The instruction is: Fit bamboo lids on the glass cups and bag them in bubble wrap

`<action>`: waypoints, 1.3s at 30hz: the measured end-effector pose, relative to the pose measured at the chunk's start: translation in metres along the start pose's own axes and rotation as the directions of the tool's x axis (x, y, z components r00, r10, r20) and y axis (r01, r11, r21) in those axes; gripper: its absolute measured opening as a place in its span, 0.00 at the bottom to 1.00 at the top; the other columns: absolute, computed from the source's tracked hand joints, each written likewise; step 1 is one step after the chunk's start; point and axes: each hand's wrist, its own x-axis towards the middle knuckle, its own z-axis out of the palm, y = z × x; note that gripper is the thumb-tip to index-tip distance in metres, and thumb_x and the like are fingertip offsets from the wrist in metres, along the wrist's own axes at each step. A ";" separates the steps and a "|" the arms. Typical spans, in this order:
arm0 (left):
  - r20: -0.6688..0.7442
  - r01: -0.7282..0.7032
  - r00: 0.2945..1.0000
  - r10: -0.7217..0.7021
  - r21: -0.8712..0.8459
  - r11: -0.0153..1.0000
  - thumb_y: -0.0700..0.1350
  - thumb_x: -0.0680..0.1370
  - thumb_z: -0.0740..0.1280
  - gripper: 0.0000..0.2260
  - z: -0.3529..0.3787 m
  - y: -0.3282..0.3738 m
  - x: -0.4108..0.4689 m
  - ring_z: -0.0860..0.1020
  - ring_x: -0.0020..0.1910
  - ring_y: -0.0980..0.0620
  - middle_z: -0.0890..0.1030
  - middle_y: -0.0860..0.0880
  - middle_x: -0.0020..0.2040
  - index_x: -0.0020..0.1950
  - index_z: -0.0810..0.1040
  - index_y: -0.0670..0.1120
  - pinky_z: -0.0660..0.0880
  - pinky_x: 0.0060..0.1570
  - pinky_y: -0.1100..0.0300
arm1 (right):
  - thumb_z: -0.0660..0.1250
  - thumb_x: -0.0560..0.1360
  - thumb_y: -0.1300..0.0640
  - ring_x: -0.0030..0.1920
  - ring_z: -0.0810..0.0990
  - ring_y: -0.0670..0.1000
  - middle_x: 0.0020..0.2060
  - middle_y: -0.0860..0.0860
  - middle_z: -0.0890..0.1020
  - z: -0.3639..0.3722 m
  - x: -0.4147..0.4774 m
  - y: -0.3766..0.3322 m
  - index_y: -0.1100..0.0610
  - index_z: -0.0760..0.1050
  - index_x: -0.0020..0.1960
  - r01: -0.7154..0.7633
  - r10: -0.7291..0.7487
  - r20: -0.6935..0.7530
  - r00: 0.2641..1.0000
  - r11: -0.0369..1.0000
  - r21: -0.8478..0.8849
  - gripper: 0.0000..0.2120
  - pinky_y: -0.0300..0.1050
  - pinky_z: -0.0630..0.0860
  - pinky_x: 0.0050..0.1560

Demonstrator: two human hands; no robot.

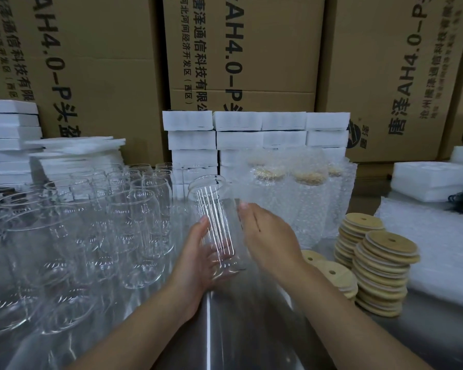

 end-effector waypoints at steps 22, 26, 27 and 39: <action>-0.137 -0.203 0.962 0.237 0.225 0.953 0.54 0.54 0.76 0.41 -0.005 -0.004 0.001 0.82 0.46 0.60 0.78 0.50 0.57 0.66 0.66 0.60 0.79 0.35 0.60 | 0.60 0.73 0.38 0.69 0.66 0.58 0.69 0.54 0.69 -0.011 0.000 0.021 0.51 0.63 0.72 -0.059 0.487 0.404 0.774 0.692 -0.720 0.32 0.51 0.62 0.65; -0.154 -0.222 0.949 0.274 0.286 0.932 0.55 0.57 0.81 0.42 -0.008 -0.007 0.004 0.82 0.46 0.60 0.77 0.52 0.59 0.66 0.65 0.61 0.81 0.42 0.55 | 0.60 0.73 0.37 0.66 0.68 0.58 0.65 0.55 0.72 -0.011 0.004 0.018 0.54 0.64 0.69 -0.133 0.371 0.225 0.901 0.730 -0.670 0.31 0.52 0.64 0.61; -0.155 -0.224 0.948 0.278 0.296 0.929 0.56 0.57 0.81 0.41 -0.009 -0.007 0.004 0.82 0.49 0.59 0.77 0.52 0.59 0.66 0.65 0.61 0.80 0.44 0.54 | 0.60 0.73 0.39 0.65 0.68 0.58 0.65 0.55 0.72 -0.013 0.005 0.016 0.54 0.63 0.70 -0.169 0.309 0.133 0.942 0.776 -0.608 0.30 0.52 0.65 0.61; -0.048 -0.258 0.949 0.313 0.458 0.851 0.51 0.60 0.80 0.41 -0.010 -0.012 0.003 0.75 0.60 0.57 0.75 0.55 0.61 0.68 0.63 0.63 0.75 0.52 0.59 | 0.68 0.74 0.56 0.60 0.71 0.40 0.61 0.46 0.64 -0.026 0.003 -0.011 0.42 0.64 0.64 0.241 0.082 -0.506 0.859 0.807 0.539 0.23 0.43 0.71 0.66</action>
